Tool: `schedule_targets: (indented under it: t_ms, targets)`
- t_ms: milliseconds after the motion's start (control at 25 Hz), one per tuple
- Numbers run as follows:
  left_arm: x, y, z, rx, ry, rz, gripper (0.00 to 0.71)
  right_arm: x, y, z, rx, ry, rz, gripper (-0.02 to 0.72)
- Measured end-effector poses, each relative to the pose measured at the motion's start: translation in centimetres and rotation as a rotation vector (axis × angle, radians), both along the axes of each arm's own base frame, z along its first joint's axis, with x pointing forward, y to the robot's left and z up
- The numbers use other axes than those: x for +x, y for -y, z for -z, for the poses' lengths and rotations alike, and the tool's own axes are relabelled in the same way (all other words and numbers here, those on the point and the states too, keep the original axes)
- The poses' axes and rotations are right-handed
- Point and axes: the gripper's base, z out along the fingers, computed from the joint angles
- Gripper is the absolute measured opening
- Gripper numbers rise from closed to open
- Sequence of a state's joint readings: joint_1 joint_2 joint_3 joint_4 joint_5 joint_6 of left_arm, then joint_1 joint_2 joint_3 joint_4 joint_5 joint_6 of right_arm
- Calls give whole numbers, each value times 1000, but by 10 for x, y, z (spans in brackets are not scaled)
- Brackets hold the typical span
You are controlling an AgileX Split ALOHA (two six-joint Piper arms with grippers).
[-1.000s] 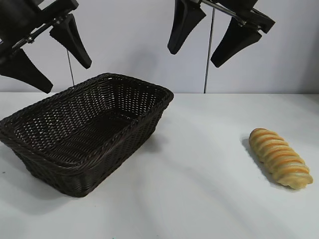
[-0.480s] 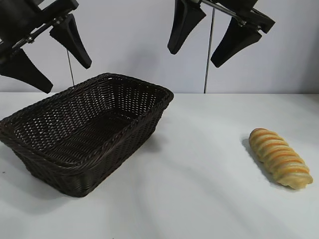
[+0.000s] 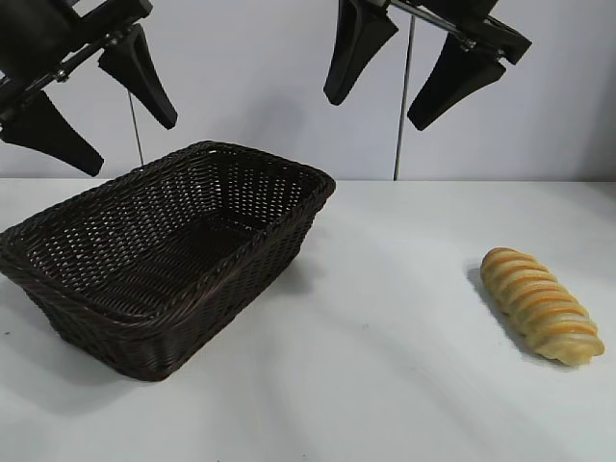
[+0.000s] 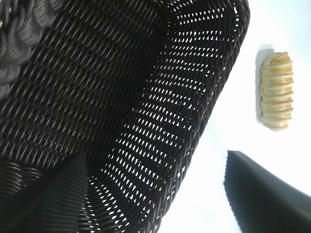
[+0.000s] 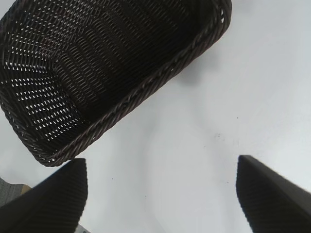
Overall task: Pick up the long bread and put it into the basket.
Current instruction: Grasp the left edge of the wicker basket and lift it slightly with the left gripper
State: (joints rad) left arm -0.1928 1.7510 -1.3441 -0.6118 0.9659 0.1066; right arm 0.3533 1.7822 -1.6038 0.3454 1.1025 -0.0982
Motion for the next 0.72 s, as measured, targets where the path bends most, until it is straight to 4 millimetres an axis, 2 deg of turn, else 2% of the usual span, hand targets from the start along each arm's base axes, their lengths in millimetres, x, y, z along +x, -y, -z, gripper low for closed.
schedule_targets:
  t_ms: [160,480,720]
  targets:
    - [-2,0,-2,-2,-6,5,565,0,0,0,0,0,0,601]
    - [-22,-5,-42,-10,85,0,565,0,0,0,0,0,0,601]
    - [-37,-16,-58,76,92,-46,565,0,0,0,0,0,0,601]
